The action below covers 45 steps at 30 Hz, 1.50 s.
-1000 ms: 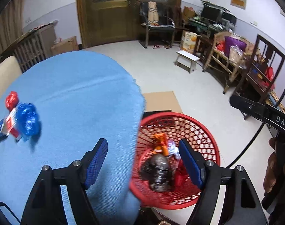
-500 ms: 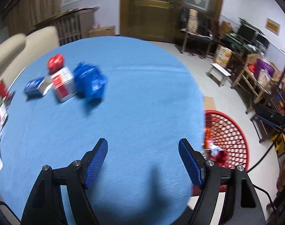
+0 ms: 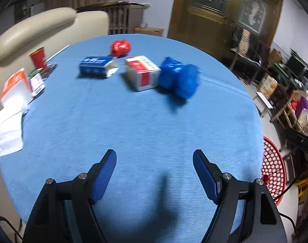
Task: Collect trash
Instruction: 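Move both tools back over the table toward the blue bag and box, then grasp the blue plastic bag with the right tool while the left tool grasps the medicine box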
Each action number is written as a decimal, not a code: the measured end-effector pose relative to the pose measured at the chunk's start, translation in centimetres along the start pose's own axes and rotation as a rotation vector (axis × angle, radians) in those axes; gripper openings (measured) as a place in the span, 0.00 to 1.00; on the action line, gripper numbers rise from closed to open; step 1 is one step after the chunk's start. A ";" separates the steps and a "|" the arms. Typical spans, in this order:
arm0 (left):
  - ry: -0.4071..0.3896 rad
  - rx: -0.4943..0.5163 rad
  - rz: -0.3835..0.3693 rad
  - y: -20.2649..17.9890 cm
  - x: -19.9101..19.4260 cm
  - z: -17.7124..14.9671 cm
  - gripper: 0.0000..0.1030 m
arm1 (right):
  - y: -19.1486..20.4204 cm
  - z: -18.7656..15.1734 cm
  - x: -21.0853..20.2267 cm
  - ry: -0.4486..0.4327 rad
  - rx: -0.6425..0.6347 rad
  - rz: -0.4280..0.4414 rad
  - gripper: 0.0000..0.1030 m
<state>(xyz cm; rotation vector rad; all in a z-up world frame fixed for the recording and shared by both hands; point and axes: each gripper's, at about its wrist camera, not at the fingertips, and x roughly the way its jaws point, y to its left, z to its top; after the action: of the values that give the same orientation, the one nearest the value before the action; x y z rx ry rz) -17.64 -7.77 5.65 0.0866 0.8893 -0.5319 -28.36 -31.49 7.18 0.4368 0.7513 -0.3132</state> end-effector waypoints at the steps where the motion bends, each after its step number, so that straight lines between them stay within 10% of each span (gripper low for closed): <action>1: -0.004 -0.014 0.008 0.8 0.0 -0.1 0.76 | 0.5 0.1 0.2 0.003 -0.009 0.004 0.69; 26: -0.019 -0.126 0.063 6.8 0.2 -0.7 0.76 | 9.0 2.1 5.2 0.062 -0.131 0.066 0.69; 45: 0.007 -0.158 0.076 8.5 1.4 0.0 0.76 | 12.9 11.2 16.0 0.118 -0.056 0.144 0.69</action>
<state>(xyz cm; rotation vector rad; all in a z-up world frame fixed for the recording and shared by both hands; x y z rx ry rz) -12.91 -0.91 3.38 -0.0214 0.9280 -0.3889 -5.29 -27.63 6.53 0.4564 0.8376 -0.1321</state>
